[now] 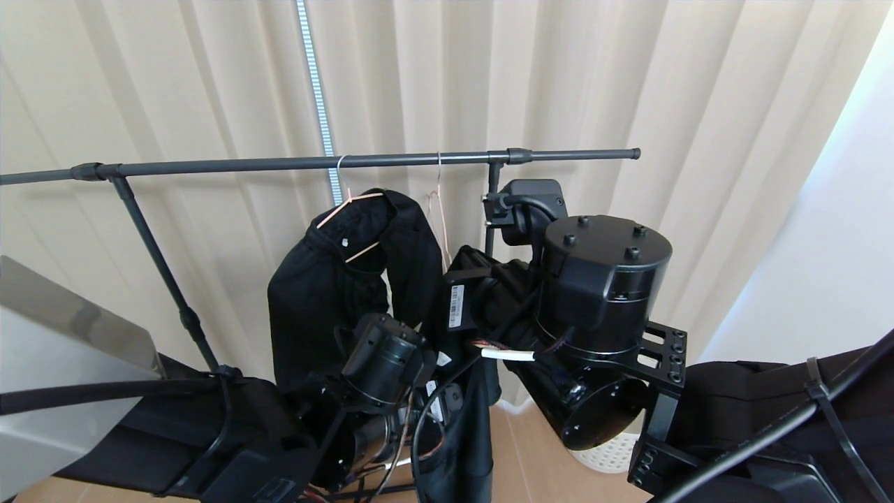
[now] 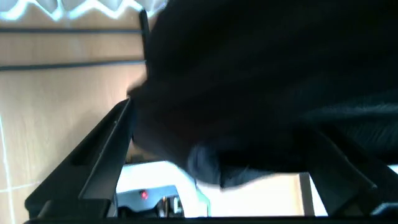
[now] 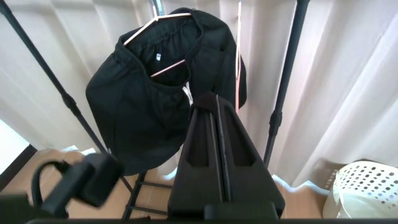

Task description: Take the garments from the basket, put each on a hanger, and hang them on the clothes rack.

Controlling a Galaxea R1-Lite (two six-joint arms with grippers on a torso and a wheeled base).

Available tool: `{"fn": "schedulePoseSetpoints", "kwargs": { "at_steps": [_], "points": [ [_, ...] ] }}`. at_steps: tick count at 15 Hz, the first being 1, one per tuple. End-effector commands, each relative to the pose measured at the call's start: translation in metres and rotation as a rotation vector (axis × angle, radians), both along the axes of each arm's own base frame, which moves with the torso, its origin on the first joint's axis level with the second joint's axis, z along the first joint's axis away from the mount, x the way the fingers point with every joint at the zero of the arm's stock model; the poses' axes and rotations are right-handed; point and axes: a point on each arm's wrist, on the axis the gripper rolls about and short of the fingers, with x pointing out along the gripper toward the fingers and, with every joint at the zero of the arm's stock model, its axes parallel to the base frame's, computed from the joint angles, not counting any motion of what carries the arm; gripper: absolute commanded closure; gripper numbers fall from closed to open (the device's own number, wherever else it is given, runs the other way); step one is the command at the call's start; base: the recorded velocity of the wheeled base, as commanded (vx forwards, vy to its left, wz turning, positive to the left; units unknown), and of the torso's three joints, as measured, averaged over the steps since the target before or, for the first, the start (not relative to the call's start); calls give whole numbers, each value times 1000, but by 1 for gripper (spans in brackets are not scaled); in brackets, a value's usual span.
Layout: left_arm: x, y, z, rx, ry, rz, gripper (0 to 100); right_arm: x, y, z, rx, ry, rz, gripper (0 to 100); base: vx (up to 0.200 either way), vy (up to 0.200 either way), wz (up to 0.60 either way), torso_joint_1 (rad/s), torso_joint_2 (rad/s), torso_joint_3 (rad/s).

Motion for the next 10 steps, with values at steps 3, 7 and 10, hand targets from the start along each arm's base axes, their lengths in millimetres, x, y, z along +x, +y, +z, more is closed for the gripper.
{"fn": "schedulePoseSetpoints", "kwargs": {
  "at_steps": [3,7,10],
  "points": [
    [-13,-4,-11,37,32,-39,0,1,0,4,11,-9,-18,100,0,0,0,0,0,0],
    [-20,-4,-14,51,43,-59,100,4,-3,5,13,-12,-41,100,0,0,0,0,0,0],
    [-21,-1,-5,36,19,-52,100,9,-6,6,14,-15,-57,100,0,0,0,0,0,0]
  ]
}}
